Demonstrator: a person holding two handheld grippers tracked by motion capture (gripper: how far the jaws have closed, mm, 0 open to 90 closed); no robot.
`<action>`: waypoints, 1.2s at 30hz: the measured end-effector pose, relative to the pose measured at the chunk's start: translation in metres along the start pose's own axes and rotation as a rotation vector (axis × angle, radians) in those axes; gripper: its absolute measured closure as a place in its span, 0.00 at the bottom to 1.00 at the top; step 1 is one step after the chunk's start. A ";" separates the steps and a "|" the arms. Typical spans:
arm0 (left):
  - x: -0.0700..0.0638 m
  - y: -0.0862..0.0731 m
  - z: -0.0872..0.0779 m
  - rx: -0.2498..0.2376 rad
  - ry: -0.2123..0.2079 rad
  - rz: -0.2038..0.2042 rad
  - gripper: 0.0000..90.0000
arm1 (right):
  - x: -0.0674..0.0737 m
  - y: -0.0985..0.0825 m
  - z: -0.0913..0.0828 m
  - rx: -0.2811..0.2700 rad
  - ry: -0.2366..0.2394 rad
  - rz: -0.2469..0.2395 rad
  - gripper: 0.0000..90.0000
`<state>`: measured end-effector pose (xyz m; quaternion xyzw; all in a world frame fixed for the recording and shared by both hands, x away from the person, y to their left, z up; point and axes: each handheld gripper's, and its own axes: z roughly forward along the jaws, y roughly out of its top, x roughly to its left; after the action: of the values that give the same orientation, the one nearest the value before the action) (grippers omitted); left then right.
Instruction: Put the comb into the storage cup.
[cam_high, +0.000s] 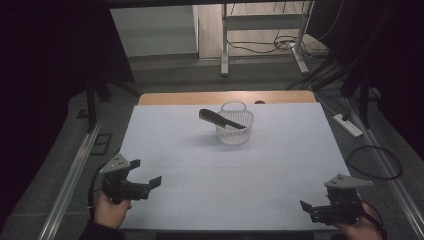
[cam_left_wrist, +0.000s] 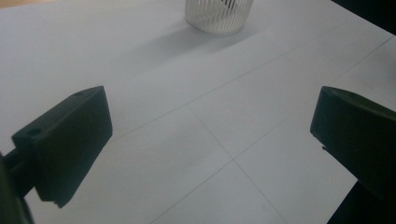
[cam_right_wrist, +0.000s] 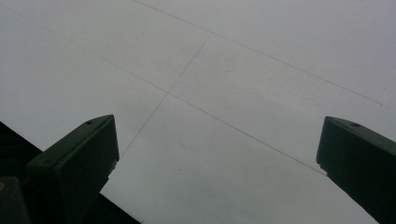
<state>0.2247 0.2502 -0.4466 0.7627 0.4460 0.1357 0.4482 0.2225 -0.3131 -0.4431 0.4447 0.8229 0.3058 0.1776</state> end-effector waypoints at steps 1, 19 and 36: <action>0.000 -0.001 -0.001 0.000 0.002 -0.001 0.00 | 0.000 0.000 0.000 0.000 0.000 0.000 0.00; -0.002 -0.017 -0.014 0.029 0.032 -0.010 0.00 | 0.000 0.000 0.000 0.000 -0.003 0.002 0.00; -0.003 -0.031 -0.025 0.061 0.064 -0.028 0.00 | -0.001 0.000 0.000 -0.001 -0.010 0.016 0.00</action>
<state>0.1904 0.2675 -0.4569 0.7650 0.4746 0.1402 0.4122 0.2231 -0.3144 -0.4428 0.4527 0.8182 0.3055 0.1797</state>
